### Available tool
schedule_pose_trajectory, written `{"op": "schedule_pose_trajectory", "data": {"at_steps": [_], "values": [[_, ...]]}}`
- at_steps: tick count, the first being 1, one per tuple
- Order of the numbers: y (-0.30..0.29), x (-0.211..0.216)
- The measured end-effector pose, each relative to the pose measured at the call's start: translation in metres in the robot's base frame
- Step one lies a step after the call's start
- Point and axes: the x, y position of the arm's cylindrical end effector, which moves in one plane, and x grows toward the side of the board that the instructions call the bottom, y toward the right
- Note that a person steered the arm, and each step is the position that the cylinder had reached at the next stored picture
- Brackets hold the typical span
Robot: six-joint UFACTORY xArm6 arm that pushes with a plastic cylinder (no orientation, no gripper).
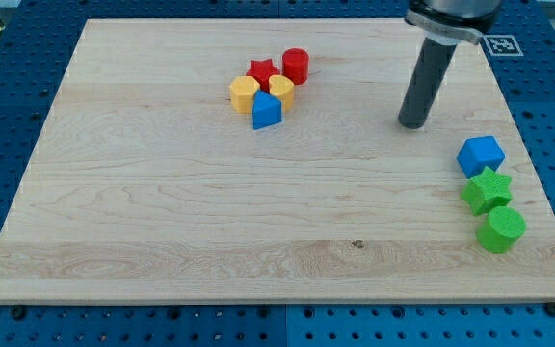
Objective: Drag the blue triangle to the top left of the blue cube
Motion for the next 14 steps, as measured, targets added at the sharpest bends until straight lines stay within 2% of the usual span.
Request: {"op": "schedule_pose_trajectory", "data": {"at_steps": [1, 3, 4, 5, 6, 7, 8, 9, 10, 12, 14], "values": [[-0.036, 0.016], [-0.09, 0.101], [-0.152, 0.102], [-0.215, 0.069], [-0.243, 0.026], [-0.243, -0.007], [-0.215, -0.029], [-0.176, -0.025], [-0.158, 0.006], [-0.121, 0.035], [-0.11, 0.019]]}}
